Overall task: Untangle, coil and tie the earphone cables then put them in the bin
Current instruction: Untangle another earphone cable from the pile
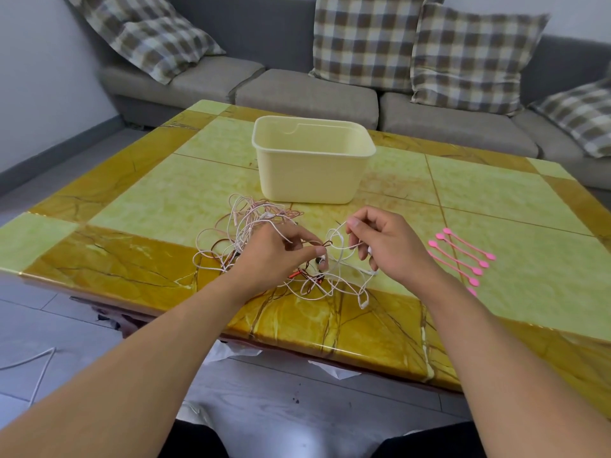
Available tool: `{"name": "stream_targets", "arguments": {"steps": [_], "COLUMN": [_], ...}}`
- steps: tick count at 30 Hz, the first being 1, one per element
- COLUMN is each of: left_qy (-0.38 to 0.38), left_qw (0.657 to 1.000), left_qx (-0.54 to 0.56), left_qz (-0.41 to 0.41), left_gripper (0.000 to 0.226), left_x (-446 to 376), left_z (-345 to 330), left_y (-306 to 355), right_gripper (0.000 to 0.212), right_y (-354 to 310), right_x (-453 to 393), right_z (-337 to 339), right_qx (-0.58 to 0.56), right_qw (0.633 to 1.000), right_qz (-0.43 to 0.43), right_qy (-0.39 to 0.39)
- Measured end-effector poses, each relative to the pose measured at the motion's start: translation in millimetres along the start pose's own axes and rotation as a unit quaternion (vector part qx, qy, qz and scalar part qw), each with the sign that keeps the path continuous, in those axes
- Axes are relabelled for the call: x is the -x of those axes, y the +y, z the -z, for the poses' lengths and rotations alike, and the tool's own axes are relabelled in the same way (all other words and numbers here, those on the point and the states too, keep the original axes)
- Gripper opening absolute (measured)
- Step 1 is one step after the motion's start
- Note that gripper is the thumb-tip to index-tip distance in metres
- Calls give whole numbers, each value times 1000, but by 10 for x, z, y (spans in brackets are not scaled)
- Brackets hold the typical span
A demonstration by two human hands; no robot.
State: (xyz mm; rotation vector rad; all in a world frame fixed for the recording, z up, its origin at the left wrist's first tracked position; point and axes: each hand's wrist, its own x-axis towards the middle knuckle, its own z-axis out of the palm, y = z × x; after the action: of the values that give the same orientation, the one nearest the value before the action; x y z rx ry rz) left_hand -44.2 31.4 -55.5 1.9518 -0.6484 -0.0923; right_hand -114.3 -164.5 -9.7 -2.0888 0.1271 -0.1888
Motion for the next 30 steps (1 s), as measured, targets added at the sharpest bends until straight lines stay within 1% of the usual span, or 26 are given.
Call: {"name": "stream_targets", "arguments": {"steps": [3,4,7,9,12,14,16,17,19,20,21,22,23,25,26,28,30], "left_qy": [-1,1,17,32,57,80,89,90,94,92,85,74,65,59,60,60,55], "left_qw": [1000,1000,999,999,998,995,995,995,995,996,996,996,997,996,996,993,991], "left_qx": [-2,-5,-21,-19,-36,-50,-54,-51,-26,-7,10,24,34,46,53,83,112], "left_qz": [-1,-3,-20,-6,5,-9,-8,-4,4,12,22,33,39,42,44,51,52], "left_gripper": [22,23,10,9,7,4,10,11,10,11,13,15,16,16,15,13,12], "left_x": [0,-3,-11,-13,-28,-39,-45,-43,-31,-23,-14,-2,9,17,20,30,35], "left_z": [-13,-22,-38,-30,-14,-10,-9,-5,-2,2,6,7,9,15,19,30,43], "left_y": [34,31,31,45,31,37,53,63,81,87,96,107,115,123,128,141,146], "right_gripper": [23,23,23,24,24,21,13,21,48,57,61,57,45,12,4,6,18], "right_y": [-13,-22,-34,-16,24,23,-3,-21,-32,-33,-21,-2,27,47,42,24,14], "right_x": [0,2,-4,-8,0,9,16,19,27,29,30,31,21,2,-3,-14,-20], "right_z": [-10,-15,-31,-23,-13,-24,-38,-45,-50,-67,-99,-135,-174,-220,-219,-207,-205], "right_qx": [-18,-28,-8,42,86,90,78,78,89,94,97,100,101,97,86,49,24], "right_qw": [1000,999,1000,998,992,991,993,994,994,993,992,990,990,992,994,997,998], "right_qz": [-1,-4,-21,-54,-95,-100,-82,-70,-53,-50,-53,-54,-52,-34,-26,-21,-35], "right_qy": [-14,-20,-13,0,-9,-19,-23,-25,-35,-49,-65,-78,-82,-66,-58,-50,-48]}}
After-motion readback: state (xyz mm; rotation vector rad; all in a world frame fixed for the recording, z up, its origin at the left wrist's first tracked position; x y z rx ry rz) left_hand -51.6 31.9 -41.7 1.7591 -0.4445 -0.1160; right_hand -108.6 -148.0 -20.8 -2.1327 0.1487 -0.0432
